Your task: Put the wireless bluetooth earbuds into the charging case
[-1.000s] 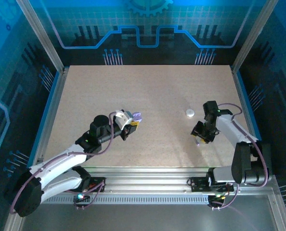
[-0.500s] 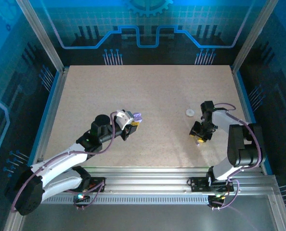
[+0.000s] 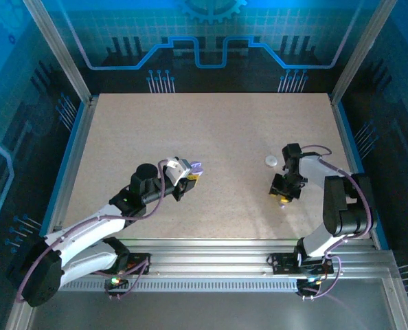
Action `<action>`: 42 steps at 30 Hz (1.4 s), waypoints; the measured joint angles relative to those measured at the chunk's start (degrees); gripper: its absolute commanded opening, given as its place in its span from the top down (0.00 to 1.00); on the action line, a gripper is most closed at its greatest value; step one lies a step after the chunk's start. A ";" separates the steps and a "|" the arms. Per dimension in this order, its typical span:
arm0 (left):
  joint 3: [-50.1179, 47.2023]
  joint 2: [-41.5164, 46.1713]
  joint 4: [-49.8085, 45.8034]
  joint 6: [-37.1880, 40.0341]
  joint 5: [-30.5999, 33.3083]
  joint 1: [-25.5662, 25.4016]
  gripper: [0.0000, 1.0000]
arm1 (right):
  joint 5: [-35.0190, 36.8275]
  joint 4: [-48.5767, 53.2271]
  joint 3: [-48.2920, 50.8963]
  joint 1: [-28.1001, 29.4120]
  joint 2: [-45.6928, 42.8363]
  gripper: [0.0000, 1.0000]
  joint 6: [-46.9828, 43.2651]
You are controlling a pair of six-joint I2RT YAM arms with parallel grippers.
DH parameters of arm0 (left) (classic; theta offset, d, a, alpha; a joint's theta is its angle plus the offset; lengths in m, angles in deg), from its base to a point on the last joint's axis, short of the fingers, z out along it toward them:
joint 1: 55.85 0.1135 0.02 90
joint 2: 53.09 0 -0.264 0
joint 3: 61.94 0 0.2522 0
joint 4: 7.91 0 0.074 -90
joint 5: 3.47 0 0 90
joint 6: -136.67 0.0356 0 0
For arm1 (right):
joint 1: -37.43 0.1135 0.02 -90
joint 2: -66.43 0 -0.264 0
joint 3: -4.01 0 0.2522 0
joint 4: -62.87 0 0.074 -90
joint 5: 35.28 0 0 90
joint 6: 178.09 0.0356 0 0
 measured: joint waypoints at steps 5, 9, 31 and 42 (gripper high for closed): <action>0.00 0.00 0.02 0.00 0.02 0.00 0.82 | -1.53 0.35 -0.07 2.14 0.11 0.70 -0.61; 0.00 0.00 0.02 -0.02 0.02 0.00 0.82 | -2.05 0.98 -0.09 2.75 0.11 0.70 -0.61; 0.63 0.11 -1.09 0.11 1.92 0.04 0.82 | -2.21 6.86 0.74 -1.44 -20.61 0.49 27.98; 0.66 0.87 -1.51 -0.02 2.97 1.46 0.82 | -1.27 6.32 5.73 -2.21 -24.79 0.54 54.38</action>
